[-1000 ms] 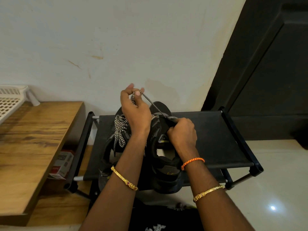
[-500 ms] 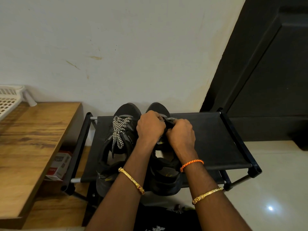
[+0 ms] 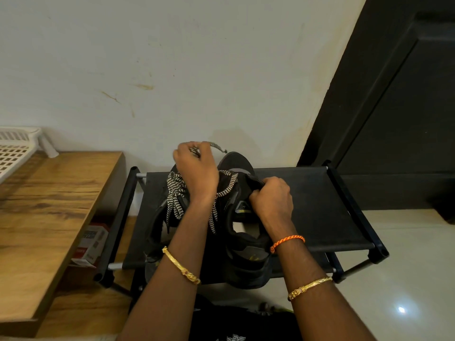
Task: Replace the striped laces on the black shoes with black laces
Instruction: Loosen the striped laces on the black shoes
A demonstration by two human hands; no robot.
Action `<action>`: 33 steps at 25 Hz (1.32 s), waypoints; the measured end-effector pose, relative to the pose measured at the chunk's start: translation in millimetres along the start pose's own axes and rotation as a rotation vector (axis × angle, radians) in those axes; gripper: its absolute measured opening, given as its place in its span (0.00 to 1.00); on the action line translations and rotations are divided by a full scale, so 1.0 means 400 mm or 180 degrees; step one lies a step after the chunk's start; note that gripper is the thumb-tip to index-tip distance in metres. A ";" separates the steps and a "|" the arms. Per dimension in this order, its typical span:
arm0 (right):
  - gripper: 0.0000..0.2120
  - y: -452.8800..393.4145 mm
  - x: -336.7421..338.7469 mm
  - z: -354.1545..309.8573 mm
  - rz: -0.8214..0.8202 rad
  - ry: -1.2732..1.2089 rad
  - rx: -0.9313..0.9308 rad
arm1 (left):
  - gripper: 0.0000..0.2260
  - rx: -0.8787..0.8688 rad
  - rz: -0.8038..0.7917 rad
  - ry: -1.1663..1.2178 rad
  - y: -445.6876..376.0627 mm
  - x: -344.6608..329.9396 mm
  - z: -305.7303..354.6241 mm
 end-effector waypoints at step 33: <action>0.05 -0.075 0.039 -0.053 0.0184 -0.1745 0.0891 | 0.39 0.0304 -0.2025 -0.1819 0.180 -0.003 -0.068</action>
Point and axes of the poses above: each hand's wrist, its own y-axis away from the middle knuckle, its own x-axis out of the back of the hand, z = x × y, the point moved 2 cm from there along -y, towards the middle knuckle, and after that the axes turned 1 degree about x, right-handed, at the moved point
